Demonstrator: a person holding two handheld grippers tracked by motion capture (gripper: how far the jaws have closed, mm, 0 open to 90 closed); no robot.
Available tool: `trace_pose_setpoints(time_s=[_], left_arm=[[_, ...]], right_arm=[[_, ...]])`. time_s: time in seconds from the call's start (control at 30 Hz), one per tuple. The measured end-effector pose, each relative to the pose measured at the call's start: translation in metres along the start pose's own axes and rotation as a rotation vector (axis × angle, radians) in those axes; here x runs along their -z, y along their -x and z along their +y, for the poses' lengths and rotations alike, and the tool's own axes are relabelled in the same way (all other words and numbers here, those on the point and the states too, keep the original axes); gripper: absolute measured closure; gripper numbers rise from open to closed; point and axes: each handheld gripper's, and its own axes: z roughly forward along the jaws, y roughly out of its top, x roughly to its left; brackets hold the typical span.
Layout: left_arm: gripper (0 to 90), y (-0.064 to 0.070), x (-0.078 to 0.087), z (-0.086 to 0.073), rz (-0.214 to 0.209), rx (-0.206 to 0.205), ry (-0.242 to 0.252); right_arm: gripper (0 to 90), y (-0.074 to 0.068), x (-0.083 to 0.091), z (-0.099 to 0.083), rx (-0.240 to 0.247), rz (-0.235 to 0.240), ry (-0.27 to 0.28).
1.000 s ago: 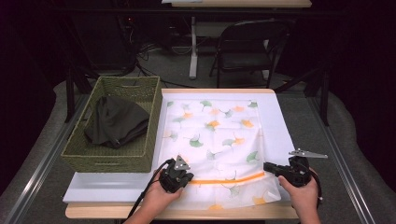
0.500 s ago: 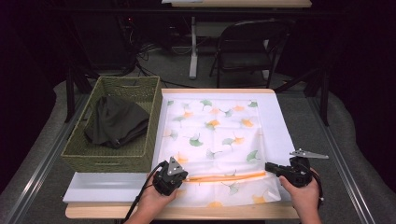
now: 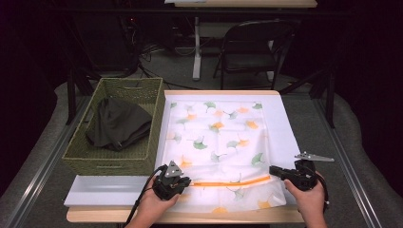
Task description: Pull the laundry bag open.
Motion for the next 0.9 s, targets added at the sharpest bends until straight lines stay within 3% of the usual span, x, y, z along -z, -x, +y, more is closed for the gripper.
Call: trace_pose_setpoints(time_s=[0.13, 0.23, 0.4, 0.5, 0.7, 0.9], left_arm=[[73.0, -0.0038, -0.004, -0.0024, -0.023, -0.002, -0.013], [68.3, -0.003, -0.0068, -0.0047, -0.028, -0.044, -0.009], [71.6, -0.0043, -0.01, -0.0051, -0.028, -0.097, 0.006], [80.1, -0.0047, -0.0108, -0.0055, -0.049, -0.107, 0.005], [88.1, -0.0047, -0.0084, -0.0028, -0.043, -0.128, -0.006], [90.0, 0.0027, -0.0078, -0.0007, 0.007, -0.199, -0.024]], right_arm=[[85.3, -0.0007, -0.0004, 0.0001, 0.002, 0.001, -0.002], [85.2, -0.0004, -0.0008, -0.0002, 0.001, 0.001, -0.003], [85.2, -0.0013, -0.0024, -0.0004, 0.002, 0.002, -0.007], [85.2, -0.0014, -0.0032, -0.001, -0.002, 0.002, -0.007], [85.2, -0.0001, -0.0031, -0.0011, -0.005, 0.003, -0.016], [85.2, 0.0011, -0.002, -0.0011, -0.007, 0.002, -0.011]])
